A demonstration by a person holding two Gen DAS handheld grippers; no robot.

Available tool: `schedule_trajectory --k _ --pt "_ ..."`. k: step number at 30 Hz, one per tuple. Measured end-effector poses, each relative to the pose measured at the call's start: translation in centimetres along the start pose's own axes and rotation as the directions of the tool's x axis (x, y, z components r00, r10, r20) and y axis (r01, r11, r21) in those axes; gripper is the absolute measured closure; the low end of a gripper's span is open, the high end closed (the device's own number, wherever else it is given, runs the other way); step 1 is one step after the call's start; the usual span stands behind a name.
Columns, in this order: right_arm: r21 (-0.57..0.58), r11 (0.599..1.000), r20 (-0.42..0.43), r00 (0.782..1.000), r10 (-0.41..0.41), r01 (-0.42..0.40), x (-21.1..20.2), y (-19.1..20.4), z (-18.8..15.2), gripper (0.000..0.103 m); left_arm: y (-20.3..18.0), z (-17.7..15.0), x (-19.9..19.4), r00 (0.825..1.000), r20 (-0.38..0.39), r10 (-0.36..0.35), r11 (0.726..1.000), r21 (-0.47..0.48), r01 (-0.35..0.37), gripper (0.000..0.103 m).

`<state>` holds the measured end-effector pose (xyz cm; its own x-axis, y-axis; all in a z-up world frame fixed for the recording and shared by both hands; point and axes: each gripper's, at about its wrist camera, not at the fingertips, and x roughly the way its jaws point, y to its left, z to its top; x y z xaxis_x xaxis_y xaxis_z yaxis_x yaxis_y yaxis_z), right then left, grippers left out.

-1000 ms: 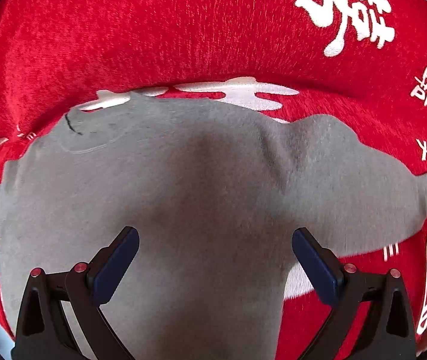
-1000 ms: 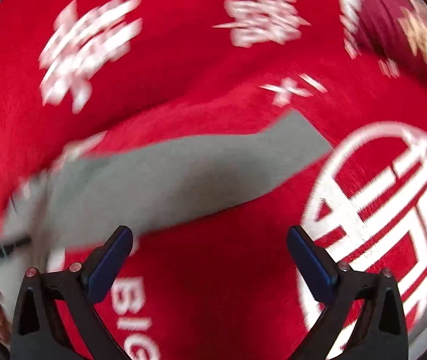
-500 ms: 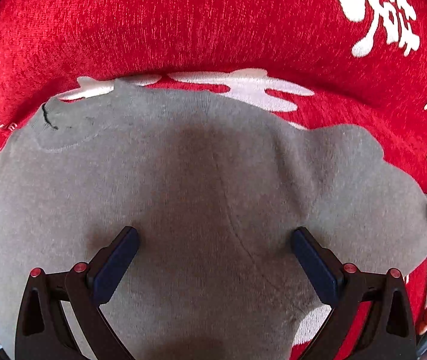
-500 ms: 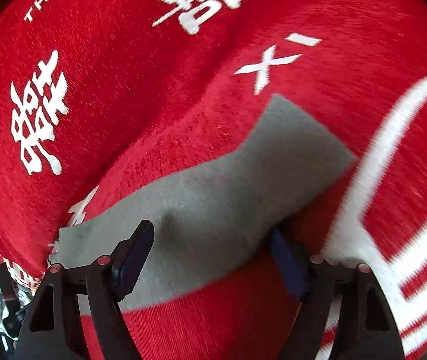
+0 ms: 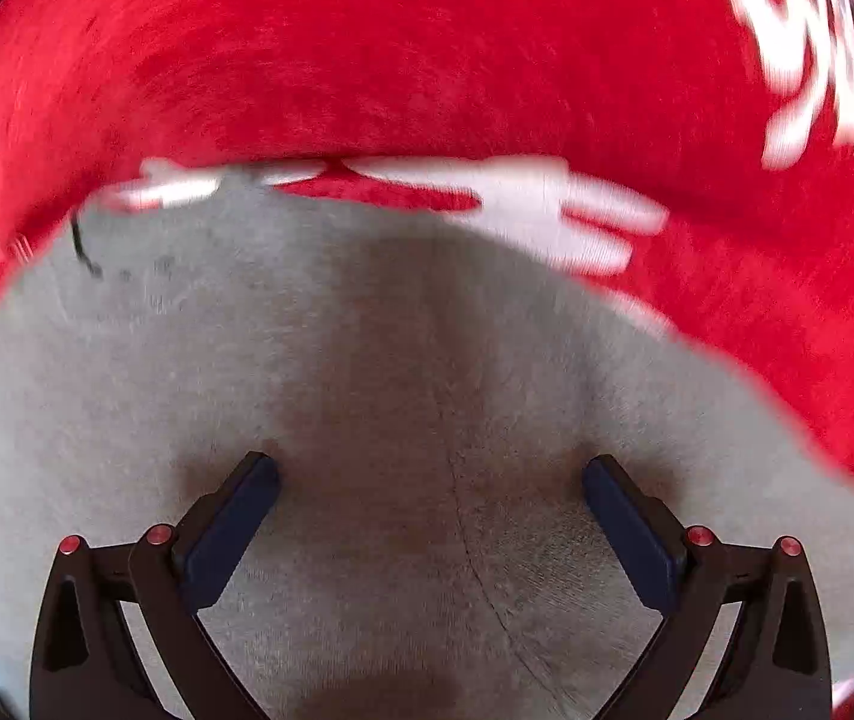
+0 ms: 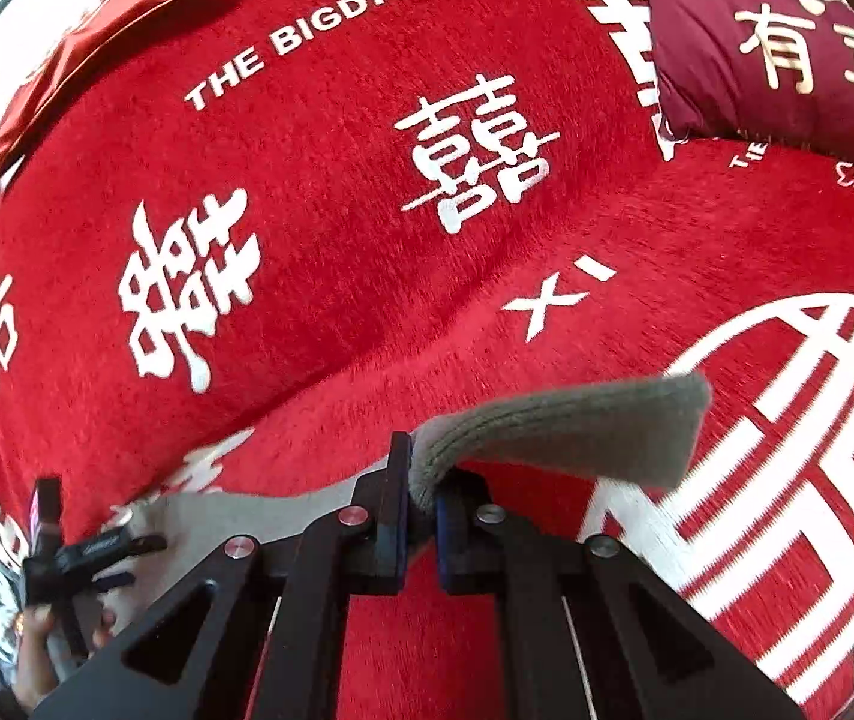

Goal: Fold small clothes
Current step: 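Grasp the sleeve cuff with the right tool and lift it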

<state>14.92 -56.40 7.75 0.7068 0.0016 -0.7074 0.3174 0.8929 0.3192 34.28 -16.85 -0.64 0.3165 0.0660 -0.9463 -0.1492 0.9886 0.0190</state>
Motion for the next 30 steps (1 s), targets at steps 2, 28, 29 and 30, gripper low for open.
schedule_trajectory --k 2,28,29,30 --pt "-0.003 1.0 -0.048 0.999 -0.022 0.022 1.3 -0.5 -0.4 0.096 -1.1 0.0 -0.5 0.999 0.033 0.012 0.999 0.048 -0.014 0.0" --pt "-0.518 0.85 0.057 0.988 0.147 -0.096 -4.8 29.8 -3.7 0.095 21.0 -4.9 -6.0 0.972 0.102 -0.213 0.947 -0.224 0.231 0.0" --pt "-0.557 0.824 0.045 0.987 0.155 -0.104 -4.5 32.2 -5.1 0.095 21.7 -5.0 -5.8 0.971 0.116 -0.211 0.941 -0.246 0.234 0.0" --pt "-0.599 0.793 0.03 0.987 0.159 -0.11 -3.9 34.7 -6.7 0.095 23.8 -5.3 -6.0 0.97 0.128 -0.208 0.932 -0.275 0.236 0.0"
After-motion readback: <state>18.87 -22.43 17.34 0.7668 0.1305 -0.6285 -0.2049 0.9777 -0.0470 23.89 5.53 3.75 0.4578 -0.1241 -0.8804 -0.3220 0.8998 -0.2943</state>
